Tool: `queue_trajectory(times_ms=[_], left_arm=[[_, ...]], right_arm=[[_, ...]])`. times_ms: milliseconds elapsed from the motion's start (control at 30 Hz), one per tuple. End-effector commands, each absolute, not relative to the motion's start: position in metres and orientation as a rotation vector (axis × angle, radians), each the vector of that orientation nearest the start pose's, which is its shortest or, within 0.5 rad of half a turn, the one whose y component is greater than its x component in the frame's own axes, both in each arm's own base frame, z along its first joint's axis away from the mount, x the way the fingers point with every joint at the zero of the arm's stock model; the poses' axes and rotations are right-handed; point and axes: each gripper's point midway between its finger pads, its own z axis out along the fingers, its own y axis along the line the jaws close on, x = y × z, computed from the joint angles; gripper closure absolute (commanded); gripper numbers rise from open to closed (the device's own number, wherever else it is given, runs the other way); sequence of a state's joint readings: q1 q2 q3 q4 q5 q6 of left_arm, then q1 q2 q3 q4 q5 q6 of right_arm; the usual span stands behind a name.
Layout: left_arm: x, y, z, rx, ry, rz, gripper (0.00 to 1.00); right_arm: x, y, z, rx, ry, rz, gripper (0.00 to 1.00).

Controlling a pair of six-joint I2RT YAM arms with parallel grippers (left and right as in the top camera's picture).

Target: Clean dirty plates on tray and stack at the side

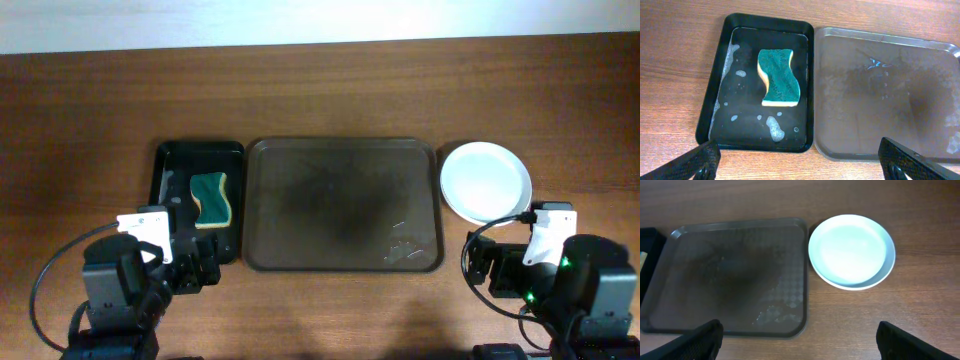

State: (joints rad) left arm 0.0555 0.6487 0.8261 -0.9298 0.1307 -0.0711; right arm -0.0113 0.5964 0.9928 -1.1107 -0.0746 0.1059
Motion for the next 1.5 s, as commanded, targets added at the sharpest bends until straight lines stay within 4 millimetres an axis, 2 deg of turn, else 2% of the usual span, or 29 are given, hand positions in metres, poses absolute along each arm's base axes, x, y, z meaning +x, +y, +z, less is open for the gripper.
queue_trajectory(times_ms=[0,67,167,200,267,333,367,400,433,467,500,1067,1133,1167,1233,1267,1333,1367,1467], left_arm=[[0.218,-0.010,0.204,-0.062,2.326,-0.152,0.01],[0.218,-0.010,0.204,-0.062,2.326,-0.152,0.01],[0.218,-0.010,0.204,-0.062,2.326,-0.152,0.01],[0.218,-0.010,0.204,-0.062,2.326,-0.152,0.01],[0.218,-0.010,0.204,-0.062,2.326,-0.152,0.01],[0.218,-0.010,0.204,-0.063,2.326,-0.152,0.01],[0.218,-0.010,0.204,-0.062,2.326,-0.152,0.01],[0.218,-0.010,0.204,-0.062,2.326,-0.152,0.01],[0.218,-0.010,0.204,-0.062,2.326,-0.152,0.00],[0.218,-0.010,0.204,-0.062,2.326,-0.152,0.01],[0.218,-0.010,0.204,-0.063,2.326,-0.152,0.01],[0.216,-0.010,0.208,-0.059,2.304,-0.150,0.01],[0.209,-0.010,0.216,-0.042,2.251,-0.122,0.01],[0.202,-0.014,0.214,-0.012,2.223,-0.114,0.01],[0.197,-0.020,0.197,0.034,2.156,-0.119,0.01],[0.201,-0.023,0.181,0.033,2.090,-0.141,0.01],[0.213,-0.024,0.167,-0.018,1.966,-0.185,0.01],[0.220,-0.026,0.167,-0.020,1.872,-0.202,0.01],[0.240,-0.027,0.190,0.003,1.592,-0.205,0.01]], right_arm=[[0.179,0.005,0.253,0.049,2.191,0.063,0.01],[0.177,0.007,0.236,0.036,2.071,0.078,0.01],[0.198,0.024,0.209,-0.048,1.845,0.158,0.01],[0.210,0.030,0.206,-0.074,1.739,0.182,0.01],[0.225,0.034,0.208,-0.098,1.636,0.198,0.01],[0.236,0.030,0.216,-0.083,1.510,0.171,0.01],[0.240,0.026,0.212,-0.063,1.480,0.150,0.01],[0.244,0.026,0.195,-0.069,1.496,0.140,0.01],[0.245,0.027,0.168,-0.094,1.599,0.124,0.01],[0.244,0.028,0.157,-0.128,1.638,0.098,0.01],[0.244,0.029,0.158,-0.172,1.632,0.067,0.01],[0.244,0.030,0.158,-0.171,1.632,0.067,0.01],[0.244,0.030,0.158,-0.171,1.632,0.067,0.01],[0.244,0.030,0.158,-0.171,1.632,0.067,0.01],[0.244,0.029,0.158,-0.171,1.632,0.067,0.01],[0.244,0.030,0.158,-0.171,1.632,0.067,0.02],[0.244,0.030,0.158,-0.171,1.632,0.067,0.01],[0.244,0.030,0.158,-0.171,1.632,0.067,0.01],[0.244,0.030,0.158,-0.171,1.632,0.067,0.01]])
